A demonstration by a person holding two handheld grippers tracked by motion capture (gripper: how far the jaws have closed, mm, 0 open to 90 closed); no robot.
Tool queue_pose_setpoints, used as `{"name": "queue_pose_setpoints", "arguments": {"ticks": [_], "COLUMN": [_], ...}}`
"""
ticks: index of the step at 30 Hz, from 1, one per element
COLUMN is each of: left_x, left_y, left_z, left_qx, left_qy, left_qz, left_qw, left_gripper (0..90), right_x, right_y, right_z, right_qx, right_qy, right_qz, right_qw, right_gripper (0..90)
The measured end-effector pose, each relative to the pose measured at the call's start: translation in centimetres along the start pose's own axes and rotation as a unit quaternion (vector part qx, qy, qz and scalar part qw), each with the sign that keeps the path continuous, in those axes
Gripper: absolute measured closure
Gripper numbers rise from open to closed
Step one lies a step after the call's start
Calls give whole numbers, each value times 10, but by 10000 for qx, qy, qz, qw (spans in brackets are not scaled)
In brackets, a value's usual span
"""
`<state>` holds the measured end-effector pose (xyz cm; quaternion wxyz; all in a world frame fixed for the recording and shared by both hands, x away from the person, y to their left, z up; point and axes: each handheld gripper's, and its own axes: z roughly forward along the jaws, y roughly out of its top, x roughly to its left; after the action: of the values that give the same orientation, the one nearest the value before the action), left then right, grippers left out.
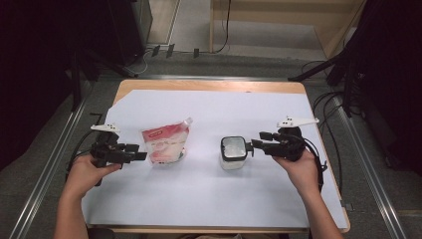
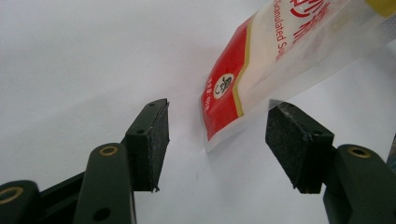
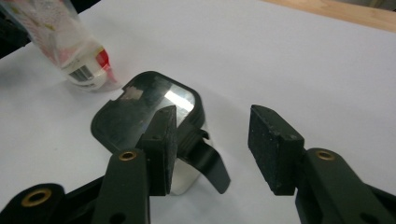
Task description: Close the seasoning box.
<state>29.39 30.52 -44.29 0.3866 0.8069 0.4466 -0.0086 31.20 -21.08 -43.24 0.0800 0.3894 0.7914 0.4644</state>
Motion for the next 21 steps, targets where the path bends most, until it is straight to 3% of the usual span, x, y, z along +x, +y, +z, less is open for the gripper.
{"name": "queue_pose_setpoints", "arguments": {"ticks": [7,14,20,21], "left_x": [1,2,4,4], "left_y": [0,-1,-1,-1], "left_z": [0,0,1,1], "left_qx": [-22,-49,-93,-79], "left_qy": [35,54,60,74], "left_qz": [78,99,156,165], "left_qw": [10000,9999,9998,9998], "left_gripper": [400,386,382,381], "right_x": [-21,-30,-39,-41], "right_y": [-11,-18,-27,-30], "right_z": [-9,-11,-6,-6], "right_qx": [-209,-294,-30,26], "right_qy": [-183,-235,-407,-387], "right_qz": [135,134,-7,75], "right_qw": [9995,9992,9992,9992], "right_gripper": [459,443,460,460]}}
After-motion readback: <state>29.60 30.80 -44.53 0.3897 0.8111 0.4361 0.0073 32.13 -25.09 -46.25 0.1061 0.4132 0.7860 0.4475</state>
